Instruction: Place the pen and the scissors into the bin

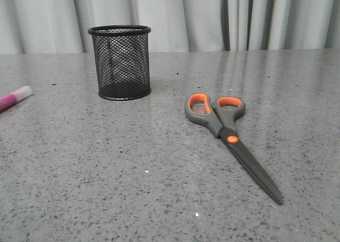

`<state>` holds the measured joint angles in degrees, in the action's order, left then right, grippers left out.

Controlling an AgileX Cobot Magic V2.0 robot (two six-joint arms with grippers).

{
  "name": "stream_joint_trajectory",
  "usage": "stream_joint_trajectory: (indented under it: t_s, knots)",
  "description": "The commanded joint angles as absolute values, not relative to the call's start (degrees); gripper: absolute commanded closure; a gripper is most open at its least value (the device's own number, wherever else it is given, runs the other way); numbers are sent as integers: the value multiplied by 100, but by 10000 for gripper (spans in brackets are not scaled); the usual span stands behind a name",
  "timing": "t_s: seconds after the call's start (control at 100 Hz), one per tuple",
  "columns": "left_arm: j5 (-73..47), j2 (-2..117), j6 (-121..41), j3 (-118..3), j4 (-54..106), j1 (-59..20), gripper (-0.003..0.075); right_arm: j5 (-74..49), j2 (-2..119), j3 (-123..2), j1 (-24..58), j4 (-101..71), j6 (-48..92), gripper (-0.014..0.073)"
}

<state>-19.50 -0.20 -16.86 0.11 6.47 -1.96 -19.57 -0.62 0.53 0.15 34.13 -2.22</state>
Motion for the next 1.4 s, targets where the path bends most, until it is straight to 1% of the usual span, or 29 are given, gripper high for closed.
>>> stream_joint_trajectory:
  t_s: [0.0,0.14,0.22,0.34,0.48,0.6,0.7,0.75,1.02,1.14,1.26,1.39]
  knots:
    - [-1734,-213,-1618,263,682,-186,739,-1576,-175,140,-24,4387,-196,656]
    - [-1724,-213,-1618,263,682,-186,739,-1525,-175,140,-24,5703,-196,656]
    - [-1681,-213,-1618,263,1014,-186,739,-1498,-175,140,-24,6305,-196,656]
    - [-1667,-213,-1618,263,1288,-186,739,-1442,-175,140,-24,6731,-196,656]
    - [-1667,-213,-1618,263,1288,-186,739,-973,-175,140,-24,6731,-196,656]
    - [-1667,-213,-1618,263,1288,-186,739,-253,-175,140,-24,6731,-196,656]
    - [-1610,-213,-1618,263,1313,-186,739,949,-175,140,-24,6731,-196,656]
    - [-1592,-213,-1618,263,1386,-186,739,1335,-175,140,-24,6731,-196,656]
    - [-1578,-213,-1618,263,2049,-186,739,2016,-175,130,-24,6731,-196,656]
    - [-1500,-213,-1618,263,2510,-186,739,2863,-175,130,-24,6731,-238,656]
    - [-1488,-213,-1618,263,3606,-186,739,3815,-175,130,-24,6638,-734,656]
    - [-1488,-213,-1618,263,5067,-186,739,4245,-165,130,-24,6227,-2448,656]
